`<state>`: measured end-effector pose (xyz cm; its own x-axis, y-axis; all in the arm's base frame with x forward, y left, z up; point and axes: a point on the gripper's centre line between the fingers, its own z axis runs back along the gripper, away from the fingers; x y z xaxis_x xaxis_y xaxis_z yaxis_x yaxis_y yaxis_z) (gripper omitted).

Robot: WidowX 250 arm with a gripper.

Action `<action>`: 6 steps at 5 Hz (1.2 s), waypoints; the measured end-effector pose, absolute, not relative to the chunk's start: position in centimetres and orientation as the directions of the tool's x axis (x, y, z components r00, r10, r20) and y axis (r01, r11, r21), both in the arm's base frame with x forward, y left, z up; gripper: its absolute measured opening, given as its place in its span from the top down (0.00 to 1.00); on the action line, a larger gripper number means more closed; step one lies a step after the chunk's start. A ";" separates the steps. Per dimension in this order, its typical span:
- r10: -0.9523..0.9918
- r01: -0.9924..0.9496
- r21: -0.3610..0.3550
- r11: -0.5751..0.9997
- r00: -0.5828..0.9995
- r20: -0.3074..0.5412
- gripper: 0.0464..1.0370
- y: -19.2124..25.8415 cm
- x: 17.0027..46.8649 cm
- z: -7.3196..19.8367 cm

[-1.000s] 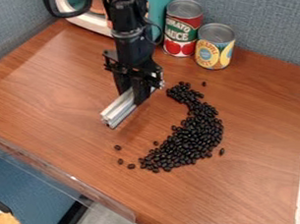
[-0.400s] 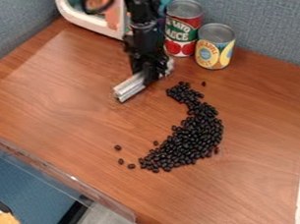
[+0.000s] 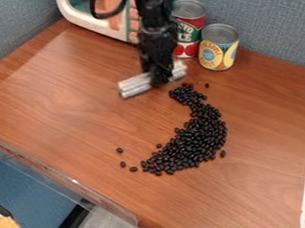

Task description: Sweep into pile

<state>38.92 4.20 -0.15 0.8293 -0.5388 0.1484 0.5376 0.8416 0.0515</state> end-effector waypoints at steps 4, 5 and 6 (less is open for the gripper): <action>-0.602 0.601 0.056 0.798 0.786 0.142 0.68 0.1 34.4 -0.1; -0.479 0.471 0.088 0.878 0.863 0.160 0.68 2.4 34.9 0.5; -0.319 0.316 0.047 0.948 0.929 0.190 0.68 4.9 36.2 2.4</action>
